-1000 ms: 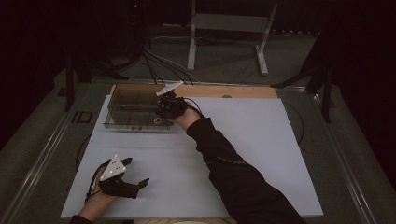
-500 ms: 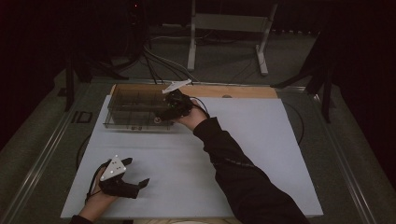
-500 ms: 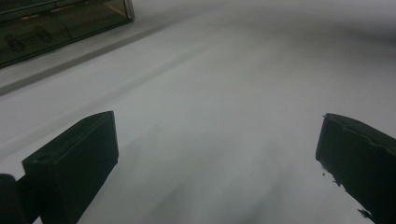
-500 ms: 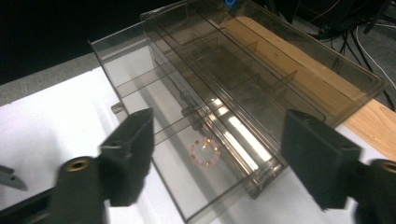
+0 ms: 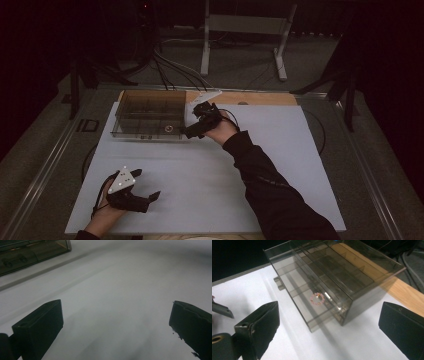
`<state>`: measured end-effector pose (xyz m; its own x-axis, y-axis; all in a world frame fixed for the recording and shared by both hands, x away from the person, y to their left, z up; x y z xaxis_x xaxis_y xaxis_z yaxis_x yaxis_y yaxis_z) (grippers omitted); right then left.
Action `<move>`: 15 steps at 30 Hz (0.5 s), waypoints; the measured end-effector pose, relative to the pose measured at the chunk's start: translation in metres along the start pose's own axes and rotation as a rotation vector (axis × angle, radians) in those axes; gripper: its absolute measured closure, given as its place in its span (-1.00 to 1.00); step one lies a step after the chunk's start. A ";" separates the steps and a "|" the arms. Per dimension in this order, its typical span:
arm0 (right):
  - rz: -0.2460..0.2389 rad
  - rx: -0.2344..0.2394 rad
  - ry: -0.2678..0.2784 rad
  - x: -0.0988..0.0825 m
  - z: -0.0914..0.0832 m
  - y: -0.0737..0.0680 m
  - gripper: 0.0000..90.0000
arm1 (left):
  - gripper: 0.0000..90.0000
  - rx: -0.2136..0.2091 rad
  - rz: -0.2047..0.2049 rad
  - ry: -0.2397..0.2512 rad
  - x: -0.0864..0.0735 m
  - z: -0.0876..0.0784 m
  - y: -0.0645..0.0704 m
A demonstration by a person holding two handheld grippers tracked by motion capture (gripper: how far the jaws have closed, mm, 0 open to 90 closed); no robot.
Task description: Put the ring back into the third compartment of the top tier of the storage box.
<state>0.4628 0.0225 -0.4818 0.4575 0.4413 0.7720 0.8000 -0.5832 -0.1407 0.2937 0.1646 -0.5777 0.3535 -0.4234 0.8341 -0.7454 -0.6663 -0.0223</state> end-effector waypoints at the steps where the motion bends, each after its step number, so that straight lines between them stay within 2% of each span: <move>1: -0.002 -0.001 -0.001 -0.003 -0.002 0.001 -0.92 | -1.00 0.002 0.001 -0.001 0.000 0.000 0.000; 4: 0.005 0.005 -0.006 -0.012 -0.008 0.003 -0.92 | -1.00 0.000 0.003 -0.002 0.000 0.000 0.000; 9: -0.003 -0.013 -0.015 -0.026 -0.017 0.009 -0.91 | -1.00 0.000 0.007 -0.006 0.000 0.000 0.001; 15: 0.011 -0.021 -0.011 -0.042 -0.026 0.015 -0.91 | -1.00 0.004 0.007 -0.007 0.000 0.000 0.001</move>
<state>0.4454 -0.0226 -0.5003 0.4710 0.4420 0.7634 0.7865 -0.6023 -0.1366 0.2935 0.1641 -0.5778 0.3521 -0.4326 0.8300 -0.7455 -0.6657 -0.0307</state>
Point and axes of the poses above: each handheld gripper's, and its own axes: z roughly forward along the jaws, x roughly out of its top, y roughly to its right, the point moved 10 cm from there along z, roughly forward along the jaws, and after that the axes turned 5 degrees about z, right-handed, at the moved point
